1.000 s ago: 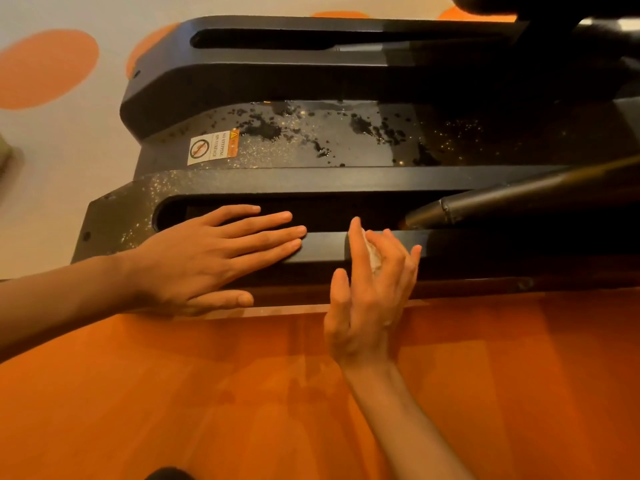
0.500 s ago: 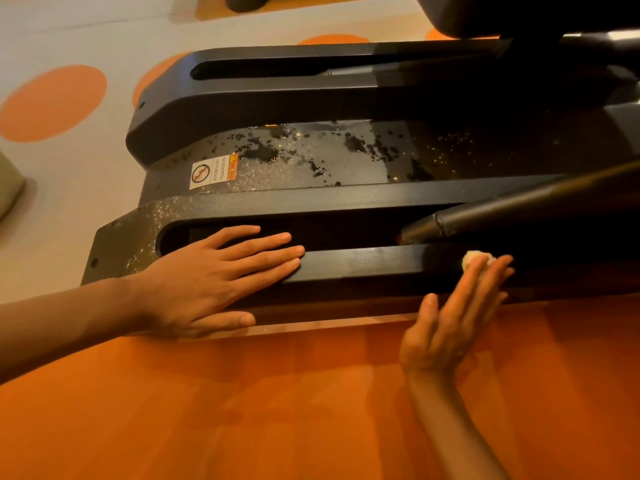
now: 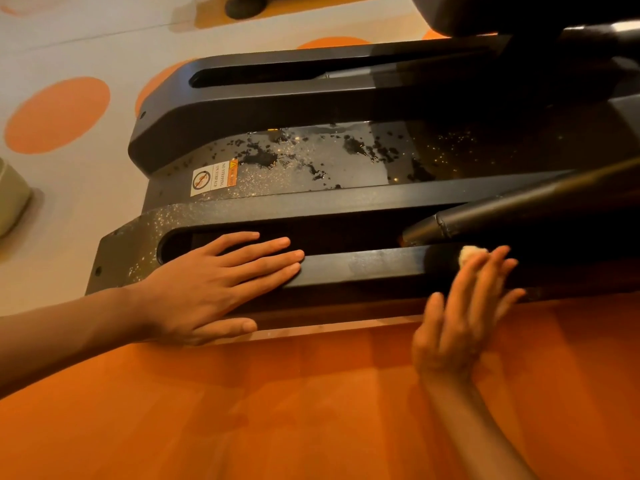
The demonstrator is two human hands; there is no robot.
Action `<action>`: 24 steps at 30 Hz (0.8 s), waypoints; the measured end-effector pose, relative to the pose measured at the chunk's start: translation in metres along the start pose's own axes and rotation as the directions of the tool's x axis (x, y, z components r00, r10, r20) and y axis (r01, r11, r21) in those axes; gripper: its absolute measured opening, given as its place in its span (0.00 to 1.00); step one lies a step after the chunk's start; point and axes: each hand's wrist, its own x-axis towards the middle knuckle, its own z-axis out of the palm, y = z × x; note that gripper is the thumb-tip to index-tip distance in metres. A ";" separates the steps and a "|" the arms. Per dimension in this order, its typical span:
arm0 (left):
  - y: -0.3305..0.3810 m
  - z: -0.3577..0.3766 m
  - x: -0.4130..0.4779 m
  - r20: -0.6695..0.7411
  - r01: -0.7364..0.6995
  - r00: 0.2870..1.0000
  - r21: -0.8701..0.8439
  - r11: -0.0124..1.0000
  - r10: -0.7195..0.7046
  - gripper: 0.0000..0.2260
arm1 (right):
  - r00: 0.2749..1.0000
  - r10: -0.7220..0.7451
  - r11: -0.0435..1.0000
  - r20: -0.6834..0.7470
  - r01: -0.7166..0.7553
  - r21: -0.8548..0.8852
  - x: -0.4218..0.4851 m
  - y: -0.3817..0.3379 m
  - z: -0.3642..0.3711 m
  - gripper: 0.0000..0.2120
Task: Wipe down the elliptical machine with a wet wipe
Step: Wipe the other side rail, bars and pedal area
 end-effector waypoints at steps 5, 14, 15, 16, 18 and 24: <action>0.001 0.001 0.000 -0.015 0.002 1.000 -0.011 1.000 -0.002 0.32 | 1.000 -0.006 0.994 0.000 0.006 0.111 0.000 -0.031 -0.001 0.28; 0.000 0.002 0.000 -0.057 0.000 0.998 -0.001 1.000 0.000 0.32 | 0.921 -0.277 0.959 0.275 0.246 0.144 0.000 -0.066 -0.012 0.26; 0.000 0.003 -0.001 -0.070 0.003 0.998 0.007 1.000 -0.002 0.32 | 0.947 -0.219 0.975 0.236 0.202 0.095 0.006 -0.044 -0.020 0.26; 0.000 0.004 -0.001 -0.082 0.004 0.997 0.013 1.000 -0.003 0.32 | 0.968 -0.155 0.988 0.196 0.149 0.045 0.012 -0.023 -0.029 0.26; 0.000 0.006 -0.001 -0.104 0.004 0.995 0.021 1.000 -0.001 0.32 | 0.989 -0.054 0.997 0.141 0.060 -0.043 0.024 0.011 -0.045 0.27; 0.000 0.006 -0.001 -0.117 -0.012 0.993 0.033 0.999 0.016 0.33 | 0.979 0.038 0.999 0.200 -0.041 0.011 0.011 -0.048 -0.028 0.29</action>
